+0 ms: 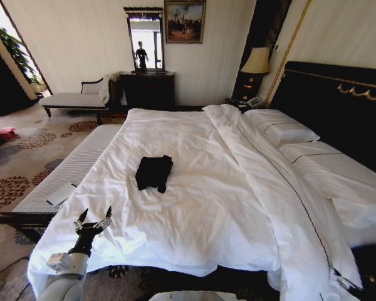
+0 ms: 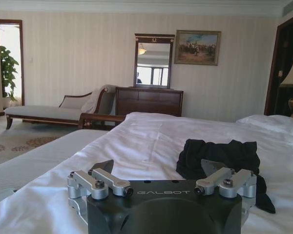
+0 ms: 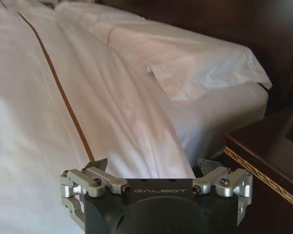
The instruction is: Fold the clothes on the bed.
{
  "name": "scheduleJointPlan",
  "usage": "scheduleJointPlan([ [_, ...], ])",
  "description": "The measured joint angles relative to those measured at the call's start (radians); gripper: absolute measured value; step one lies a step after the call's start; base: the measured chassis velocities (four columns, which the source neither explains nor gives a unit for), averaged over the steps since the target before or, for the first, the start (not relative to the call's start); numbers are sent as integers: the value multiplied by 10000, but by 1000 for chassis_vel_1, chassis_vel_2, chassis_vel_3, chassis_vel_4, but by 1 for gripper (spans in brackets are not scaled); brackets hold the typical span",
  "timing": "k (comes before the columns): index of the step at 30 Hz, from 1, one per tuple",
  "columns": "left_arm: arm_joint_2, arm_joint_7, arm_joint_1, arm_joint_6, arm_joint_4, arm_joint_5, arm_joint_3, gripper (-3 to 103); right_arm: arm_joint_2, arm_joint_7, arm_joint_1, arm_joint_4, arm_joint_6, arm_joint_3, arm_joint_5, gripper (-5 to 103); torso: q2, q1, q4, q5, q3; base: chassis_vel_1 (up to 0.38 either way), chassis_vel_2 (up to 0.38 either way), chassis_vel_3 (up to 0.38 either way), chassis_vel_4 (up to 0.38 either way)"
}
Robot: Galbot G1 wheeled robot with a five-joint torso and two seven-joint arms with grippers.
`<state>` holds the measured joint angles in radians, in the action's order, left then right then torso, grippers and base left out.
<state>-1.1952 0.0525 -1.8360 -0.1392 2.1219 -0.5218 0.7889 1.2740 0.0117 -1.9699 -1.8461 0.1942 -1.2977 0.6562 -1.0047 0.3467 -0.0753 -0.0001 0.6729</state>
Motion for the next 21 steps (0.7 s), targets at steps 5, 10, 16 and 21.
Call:
scheduleJointPlan([
  [5, 1, 5, -32, 12, 128, 51, 4, 100, -71, 507, -5, -519, -924, -121, 276, 100, 0, 1, 1, 0, 0, 0, 0, 0, 0],
  [10, -2, 9, -153, 19, 338, 43, 57, 100, -58, 982, 63, -886, -1774, -74, 312, 100, 0, 0, 0, 1, 0, 0, 0, 0, 0],
  [16, 4, -18, -236, 3, 527, 216, 93, 100, -221, 1299, 297, -1519, -2334, 31, 234, 100, -1, 0, 1, -1, 0, 0, 0, 0, 0],
  [21, -14, -96, -298, -52, 613, 285, 124, 100, -523, 1325, 565, -1932, -2393, 135, 15, 100, 0, 1, 2, 0, 0, 0, 0, 0, 0],
])
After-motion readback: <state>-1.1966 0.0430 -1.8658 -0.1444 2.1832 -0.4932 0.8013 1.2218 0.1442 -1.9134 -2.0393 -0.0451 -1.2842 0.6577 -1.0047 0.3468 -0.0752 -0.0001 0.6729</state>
